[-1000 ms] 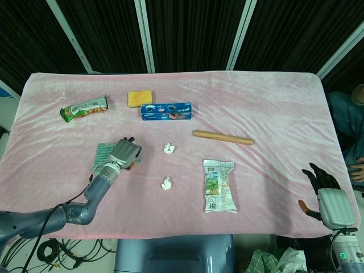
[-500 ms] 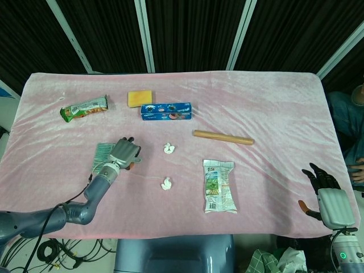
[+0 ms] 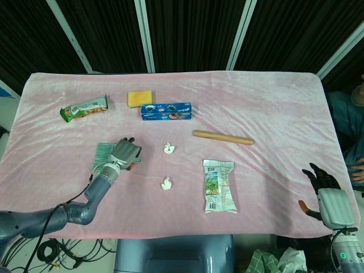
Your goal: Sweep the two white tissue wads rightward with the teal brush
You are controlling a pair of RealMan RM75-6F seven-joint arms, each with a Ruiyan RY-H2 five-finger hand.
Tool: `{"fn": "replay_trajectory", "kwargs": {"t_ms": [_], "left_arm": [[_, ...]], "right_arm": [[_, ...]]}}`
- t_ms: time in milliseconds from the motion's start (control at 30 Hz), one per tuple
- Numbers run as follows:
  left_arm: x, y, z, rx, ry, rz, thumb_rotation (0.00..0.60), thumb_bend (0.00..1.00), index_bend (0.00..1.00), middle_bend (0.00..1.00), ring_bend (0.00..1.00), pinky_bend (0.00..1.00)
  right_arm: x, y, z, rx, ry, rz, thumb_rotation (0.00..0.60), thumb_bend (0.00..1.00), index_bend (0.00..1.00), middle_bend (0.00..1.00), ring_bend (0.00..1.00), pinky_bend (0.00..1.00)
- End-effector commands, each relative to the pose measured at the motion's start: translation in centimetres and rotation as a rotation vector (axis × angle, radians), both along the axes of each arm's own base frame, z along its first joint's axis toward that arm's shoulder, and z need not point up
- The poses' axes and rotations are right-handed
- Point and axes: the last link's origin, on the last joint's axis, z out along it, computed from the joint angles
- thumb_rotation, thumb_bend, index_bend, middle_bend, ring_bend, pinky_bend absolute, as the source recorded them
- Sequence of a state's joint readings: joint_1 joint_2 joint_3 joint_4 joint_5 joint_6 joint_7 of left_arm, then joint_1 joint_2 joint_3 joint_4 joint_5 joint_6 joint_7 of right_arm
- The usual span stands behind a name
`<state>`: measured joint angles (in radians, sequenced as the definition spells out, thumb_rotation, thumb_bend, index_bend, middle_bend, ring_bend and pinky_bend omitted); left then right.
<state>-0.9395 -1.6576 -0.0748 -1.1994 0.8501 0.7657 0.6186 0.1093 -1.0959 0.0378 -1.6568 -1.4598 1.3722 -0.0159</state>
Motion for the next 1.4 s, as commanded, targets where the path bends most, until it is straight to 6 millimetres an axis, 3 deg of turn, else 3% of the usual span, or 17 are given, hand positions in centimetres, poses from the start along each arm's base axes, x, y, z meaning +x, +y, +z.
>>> {"fn": "replay_trajectory", "kwargs": {"t_ms": [33,467,900,1067,1400], "left_arm": [[0.0,0.0,0.0,-0.001,0.001,-0.003,0.6,0.35,0.51,0.53,0.17,0.29],[-0.2,0.0,1.3,0.032,-0.033,-0.01,0.6,0.41,0.54,0.56,0.19,0.29],[1.0,-1.0,6.1,0.085,-0.21,-0.091,0.6,0.43,0.56,0.58,0.21,0.31],[2.0,-2.1,7.0,0.02,-0.348,-0.035,0.6,0.43,0.56,0.58,0.21,0.32],[6.5,-4.7,7.6,-0.136,-0.548,-0.012,0.6,0.43,0.57,0.6,0.23,0.32]], "right_arm": [[0.0,0.0,0.0,0.001,-0.001,-0.001,0.6,0.18,0.17,0.05,0.09,0.15],[0.0,0.0,0.0,-0.003,-0.009,0.002,0.6,0.18,0.17,0.06,0.1,0.15],[0.0,0.0,0.0,-0.004,-0.006,-0.002,0.6,0.18,0.17,0.06,0.1,0.15],[0.0,0.0,-0.1,-0.002,-0.005,-0.003,0.6,0.18,0.17,0.06,0.1,0.15],[0.0,0.0,-0.1,-0.002,-0.002,-0.003,0.6,0.18,0.17,0.06,0.1,0.15]]}}
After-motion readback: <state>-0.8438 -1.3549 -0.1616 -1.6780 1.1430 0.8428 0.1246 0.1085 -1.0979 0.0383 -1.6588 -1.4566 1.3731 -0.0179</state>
